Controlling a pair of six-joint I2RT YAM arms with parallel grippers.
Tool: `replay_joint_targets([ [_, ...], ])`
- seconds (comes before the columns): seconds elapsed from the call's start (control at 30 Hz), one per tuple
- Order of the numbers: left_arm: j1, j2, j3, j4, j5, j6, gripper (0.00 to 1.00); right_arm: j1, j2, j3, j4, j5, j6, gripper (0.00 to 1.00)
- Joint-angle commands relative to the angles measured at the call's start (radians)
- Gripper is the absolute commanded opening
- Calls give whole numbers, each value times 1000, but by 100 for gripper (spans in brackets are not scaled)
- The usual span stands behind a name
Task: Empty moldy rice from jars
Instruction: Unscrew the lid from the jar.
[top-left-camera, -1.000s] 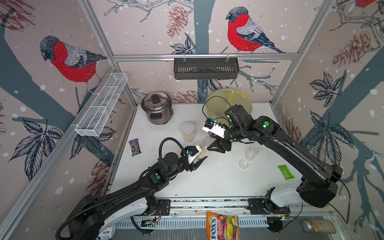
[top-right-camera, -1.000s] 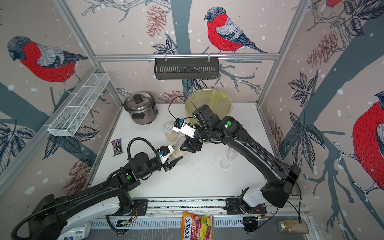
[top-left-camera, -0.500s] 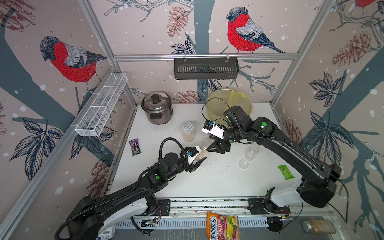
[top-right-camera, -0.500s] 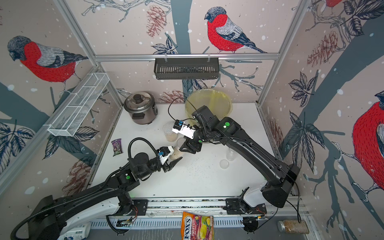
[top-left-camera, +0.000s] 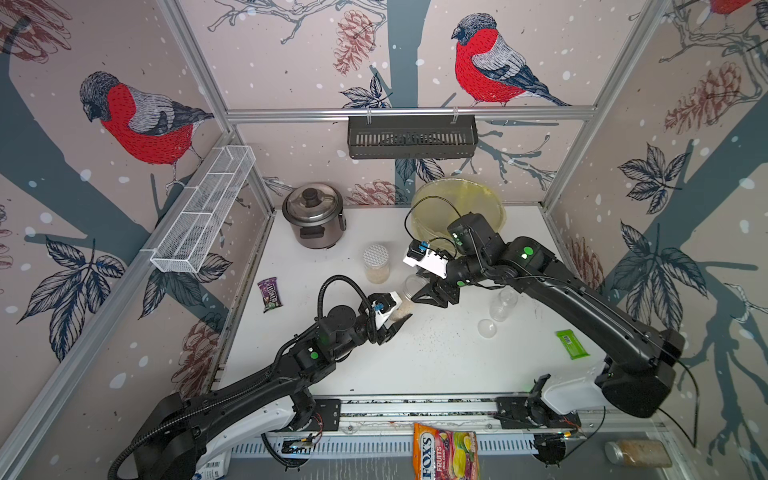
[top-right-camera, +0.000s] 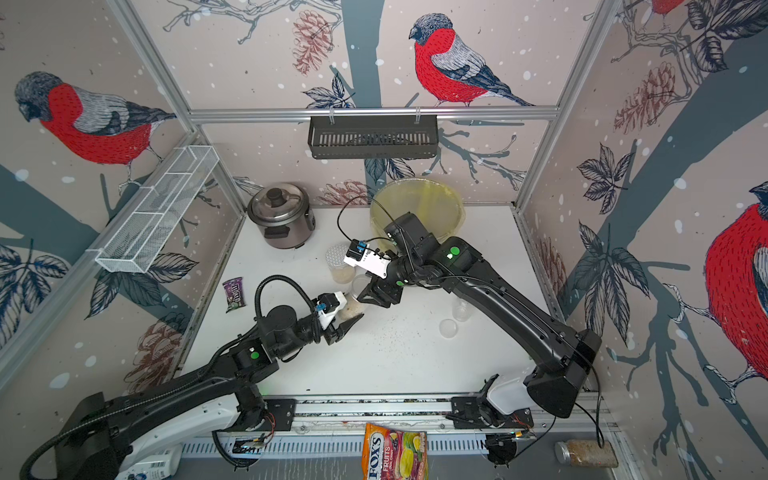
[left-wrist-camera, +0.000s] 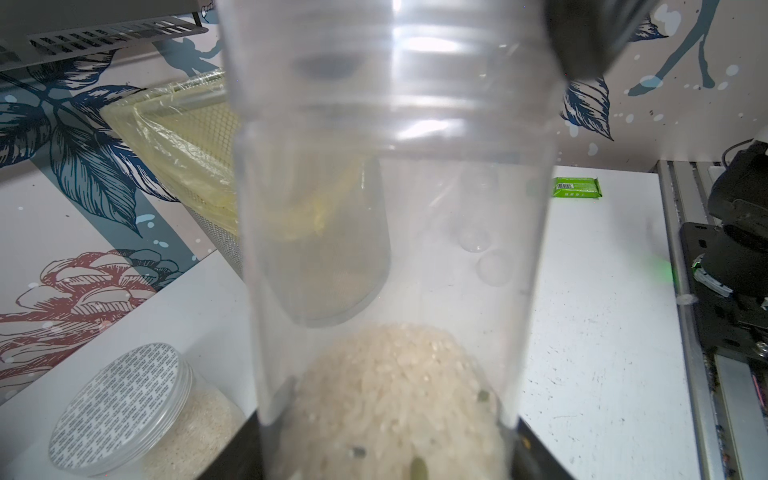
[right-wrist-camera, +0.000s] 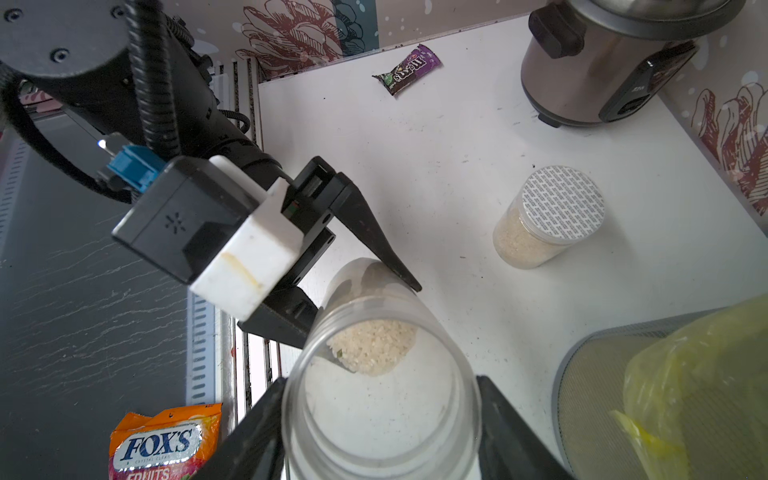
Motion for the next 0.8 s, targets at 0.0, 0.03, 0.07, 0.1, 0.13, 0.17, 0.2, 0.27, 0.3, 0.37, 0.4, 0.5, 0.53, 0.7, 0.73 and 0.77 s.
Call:
replay_joint_targets([
  [0.0, -1, -11, 5, 144, 44, 15, 0, 3, 5, -10, 16, -10, 24, 57],
  [0.03, -1, -13, 4, 143, 44, 15, 0, 3, 2, -14, 23, -5, 27, 58],
  [0.07, -2, -15, 5, 142, 44, 15, 0, 3, -2, -18, 30, -3, 28, 60],
  [0.1, -1, -15, 5, 140, 44, 15, 0, 3, -6, -24, 36, -2, 30, 62],
  [0.13, -2, -16, 5, 139, 43, 15, 0, 3, -10, -30, 43, -3, 32, 64],
  [0.17, -1, -17, 5, 140, 42, 15, 0, 4, -13, -34, 47, -5, 32, 64],
  [0.2, -1, -19, 5, 140, 42, 15, 0, 3, -16, -37, 52, -4, 32, 65],
  [0.27, -1, -21, 3, 139, 43, 16, 0, 2, -18, -40, 54, -4, 34, 66],
  [0.3, -2, -22, 3, 138, 42, 16, 0, 2, -21, -43, 57, -3, 36, 69],
  [0.37, -2, -24, 4, 138, 42, 16, 0, 2, -20, -45, 59, -3, 37, 81],
  [0.4, -2, -26, 2, 138, 42, 16, 0, 3, -21, -45, 60, -6, 38, 81],
  [0.5, -1, -26, 1, 138, 42, 16, 0, 3, -20, -48, 66, -8, 41, 82],
  [0.53, -2, -26, 0, 138, 42, 16, 0, 3, -21, -49, 67, -9, 37, 83],
  [0.7, -1, -21, 0, 137, 39, 15, 0, 3, -28, -45, 87, 10, 51, 98],
  [0.73, -1, -20, -2, 137, 37, 15, 0, 2, -33, -42, 90, 20, 55, 100],
  [0.77, -1, -21, -4, 137, 34, 15, 0, 2, -35, -39, 92, 27, 58, 100],
])
